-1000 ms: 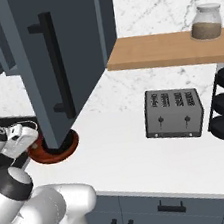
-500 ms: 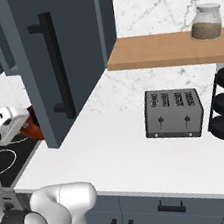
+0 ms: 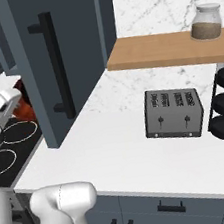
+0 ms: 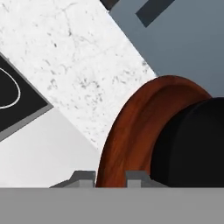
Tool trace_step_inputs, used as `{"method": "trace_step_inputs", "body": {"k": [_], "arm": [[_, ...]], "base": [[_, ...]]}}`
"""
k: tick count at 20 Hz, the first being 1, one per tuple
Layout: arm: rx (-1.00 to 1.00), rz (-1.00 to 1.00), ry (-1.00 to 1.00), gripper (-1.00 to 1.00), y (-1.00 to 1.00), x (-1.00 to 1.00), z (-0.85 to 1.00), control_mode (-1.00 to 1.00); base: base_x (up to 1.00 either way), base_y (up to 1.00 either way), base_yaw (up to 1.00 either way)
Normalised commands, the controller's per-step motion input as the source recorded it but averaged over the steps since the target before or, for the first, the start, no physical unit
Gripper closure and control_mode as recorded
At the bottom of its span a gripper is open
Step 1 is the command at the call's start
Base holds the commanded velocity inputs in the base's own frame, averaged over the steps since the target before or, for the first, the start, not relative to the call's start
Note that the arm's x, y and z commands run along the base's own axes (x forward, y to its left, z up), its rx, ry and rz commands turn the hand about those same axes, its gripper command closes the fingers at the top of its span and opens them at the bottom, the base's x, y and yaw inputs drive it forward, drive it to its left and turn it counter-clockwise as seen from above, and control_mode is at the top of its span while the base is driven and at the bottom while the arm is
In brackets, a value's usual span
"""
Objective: Pick up the bowls on the counter and stack them on top of one another in the open cabinet. Place the smaller bowl on top of the larger bowl.
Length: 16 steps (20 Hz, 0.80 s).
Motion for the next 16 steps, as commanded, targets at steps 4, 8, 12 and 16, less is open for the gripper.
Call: {"method": "trace_step_inputs", "body": {"k": [4,8,12,16], "arm": [[0.00,0.11,-0.11,1.00,0.00,0.19,1.00,-1.00],[0.00,0.06,0.00,1.00,-0.01,0.69,1.00,-1.00],[0.00,0.05,0.09,1.00,0.00,1.00,0.97,-1.00],[-0.04,0.03,0.10,1.00,0.00,1.00,0.29,-1.00]], "base": [[0.00,0.00,0.00],[0.00,0.00,0.00],[0.00,0.00,0.00],[0.00,0.00,0.00]]}}
